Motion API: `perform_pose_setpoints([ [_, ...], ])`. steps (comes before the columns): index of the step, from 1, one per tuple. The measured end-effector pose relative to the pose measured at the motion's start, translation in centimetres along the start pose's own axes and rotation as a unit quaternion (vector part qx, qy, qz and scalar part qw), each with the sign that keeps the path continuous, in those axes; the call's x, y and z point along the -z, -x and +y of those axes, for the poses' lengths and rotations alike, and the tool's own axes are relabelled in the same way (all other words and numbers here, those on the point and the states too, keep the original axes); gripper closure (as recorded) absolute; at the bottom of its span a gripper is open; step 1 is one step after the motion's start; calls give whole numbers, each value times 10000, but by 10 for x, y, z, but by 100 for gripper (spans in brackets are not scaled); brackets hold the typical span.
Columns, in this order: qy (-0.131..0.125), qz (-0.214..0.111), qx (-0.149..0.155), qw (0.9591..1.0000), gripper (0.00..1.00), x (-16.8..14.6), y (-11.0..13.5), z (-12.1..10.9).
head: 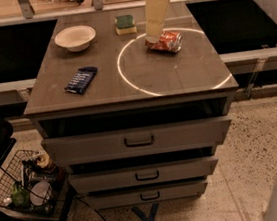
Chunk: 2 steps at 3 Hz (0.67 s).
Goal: Place coke can upright
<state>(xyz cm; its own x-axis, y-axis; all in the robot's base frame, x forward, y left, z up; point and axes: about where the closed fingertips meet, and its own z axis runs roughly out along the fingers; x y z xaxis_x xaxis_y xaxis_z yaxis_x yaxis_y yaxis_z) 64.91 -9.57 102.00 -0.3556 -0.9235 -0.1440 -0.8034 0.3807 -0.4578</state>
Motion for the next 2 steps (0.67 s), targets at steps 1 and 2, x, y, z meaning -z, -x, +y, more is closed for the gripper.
perform_pose_setpoints([
  [1,-54,353,-427,9985,0,-39,-3,-25],
  [2,-13,560,-782,9954,0,-88,-16,-58],
])
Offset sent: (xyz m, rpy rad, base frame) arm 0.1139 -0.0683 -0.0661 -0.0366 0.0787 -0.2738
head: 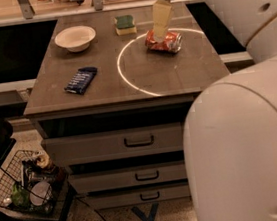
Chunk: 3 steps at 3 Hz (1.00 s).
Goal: Place coke can upright
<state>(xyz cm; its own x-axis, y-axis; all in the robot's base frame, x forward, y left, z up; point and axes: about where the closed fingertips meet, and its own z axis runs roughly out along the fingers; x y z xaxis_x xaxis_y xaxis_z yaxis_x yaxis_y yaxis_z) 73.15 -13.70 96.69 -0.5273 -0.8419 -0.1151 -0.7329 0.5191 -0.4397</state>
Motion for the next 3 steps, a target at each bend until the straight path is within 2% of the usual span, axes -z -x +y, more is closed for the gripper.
perform_pose_setpoints([
  [1,119,-75,-125,9998,0,-23,0,-12],
  [2,202,-314,-184,9991,0,-47,15,-19],
  [3,216,-420,-143,9988,0,-65,28,-19],
])
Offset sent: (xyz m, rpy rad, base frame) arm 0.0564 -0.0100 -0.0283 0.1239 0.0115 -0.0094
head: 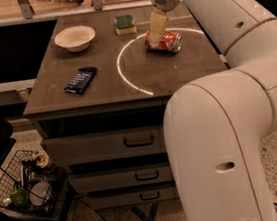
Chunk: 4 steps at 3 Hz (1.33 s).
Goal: Place coke can upright
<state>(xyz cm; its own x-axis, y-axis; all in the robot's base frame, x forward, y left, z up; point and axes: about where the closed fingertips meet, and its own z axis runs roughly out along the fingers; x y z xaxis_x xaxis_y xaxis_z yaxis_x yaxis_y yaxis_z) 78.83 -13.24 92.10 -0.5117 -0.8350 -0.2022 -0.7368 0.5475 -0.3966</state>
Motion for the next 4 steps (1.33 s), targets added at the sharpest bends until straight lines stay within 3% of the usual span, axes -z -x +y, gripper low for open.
perform_pose_setpoints([
  [1,20,10,18,10000,0,-22,7,-1],
  [3,351,68,-62,9993,0,-63,5,12],
  [4,567,81,-60,9983,18,-79,4,22],
])
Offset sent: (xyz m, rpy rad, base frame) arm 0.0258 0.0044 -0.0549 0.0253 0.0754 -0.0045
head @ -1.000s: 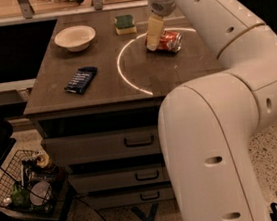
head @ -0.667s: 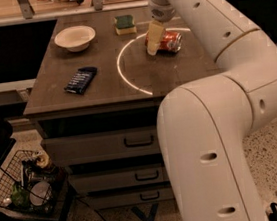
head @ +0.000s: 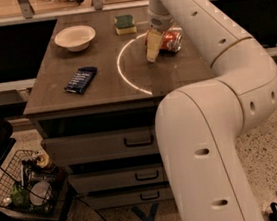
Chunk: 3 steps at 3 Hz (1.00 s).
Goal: Place coke can upright
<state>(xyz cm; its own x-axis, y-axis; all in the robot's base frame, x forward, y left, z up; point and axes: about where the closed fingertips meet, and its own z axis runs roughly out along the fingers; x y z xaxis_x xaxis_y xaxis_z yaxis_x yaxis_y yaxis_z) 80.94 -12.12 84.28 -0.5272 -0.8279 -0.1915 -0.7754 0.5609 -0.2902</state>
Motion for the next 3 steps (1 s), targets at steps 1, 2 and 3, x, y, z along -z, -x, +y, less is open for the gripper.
perform_pose_setpoints([
  [1,4,-10,4,10000,41,-2,1,0],
  [2,4,-10,3,10000,64,2,2,-1],
  [3,3,-10,2,10000,87,3,2,-1],
])
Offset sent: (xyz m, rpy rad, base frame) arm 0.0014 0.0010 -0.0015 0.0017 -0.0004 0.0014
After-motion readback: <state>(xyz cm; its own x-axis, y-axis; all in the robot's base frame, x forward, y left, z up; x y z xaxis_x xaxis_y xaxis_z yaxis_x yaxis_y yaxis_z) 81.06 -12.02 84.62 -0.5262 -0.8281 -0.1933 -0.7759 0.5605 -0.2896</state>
